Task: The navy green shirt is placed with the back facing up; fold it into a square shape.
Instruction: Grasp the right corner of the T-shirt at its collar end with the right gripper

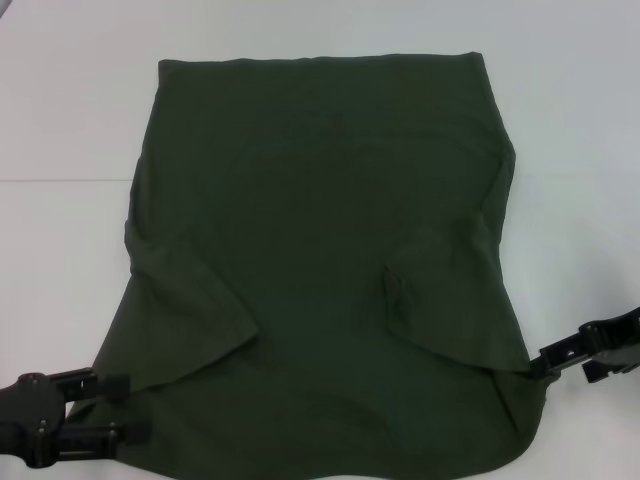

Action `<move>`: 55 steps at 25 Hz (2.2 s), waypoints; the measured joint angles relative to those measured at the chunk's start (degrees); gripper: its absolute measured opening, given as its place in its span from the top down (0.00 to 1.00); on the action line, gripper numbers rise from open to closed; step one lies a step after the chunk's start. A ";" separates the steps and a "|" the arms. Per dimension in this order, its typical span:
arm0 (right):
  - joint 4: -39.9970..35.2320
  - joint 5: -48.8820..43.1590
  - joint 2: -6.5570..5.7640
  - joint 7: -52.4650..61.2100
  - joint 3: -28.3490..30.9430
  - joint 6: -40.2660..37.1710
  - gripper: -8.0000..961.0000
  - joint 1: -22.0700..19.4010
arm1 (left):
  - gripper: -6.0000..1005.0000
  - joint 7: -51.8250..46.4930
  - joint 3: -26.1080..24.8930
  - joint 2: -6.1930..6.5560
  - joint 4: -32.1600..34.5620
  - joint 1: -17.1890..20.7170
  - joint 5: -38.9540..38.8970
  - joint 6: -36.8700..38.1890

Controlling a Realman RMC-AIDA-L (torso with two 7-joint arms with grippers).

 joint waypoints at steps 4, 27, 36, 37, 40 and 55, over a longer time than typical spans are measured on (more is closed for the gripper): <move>0.70 0.02 1.27 -0.10 -1.71 2.72 0.05 -0.23 | 0.14 0.33 0.02 -0.13 0.01 0.02 0.00 -0.03; 2.09 -0.03 2.79 -0.53 -5.52 7.41 0.23 0.66 | 0.15 0.38 0.08 -0.31 0.02 -0.52 0.00 -1.16; 2.17 -0.12 2.42 -0.32 -5.74 7.32 0.52 0.81 | 0.16 0.43 -0.07 -0.18 0.02 -0.62 0.00 -1.23; 2.18 -0.12 2.38 -0.33 -5.75 7.31 0.56 0.82 | 0.16 0.45 -0.14 -0.18 0.02 -0.62 0.00 -1.23; 2.18 -0.12 2.33 -0.47 -5.97 7.32 0.73 0.83 | 0.16 0.46 -0.19 -0.16 0.02 -0.63 -0.03 -1.25; 0.81 0.34 1.42 -4.38 -3.97 7.04 0.91 -1.37 | 0.17 -0.81 -3.58 -0.29 0.02 -0.27 -0.72 -1.76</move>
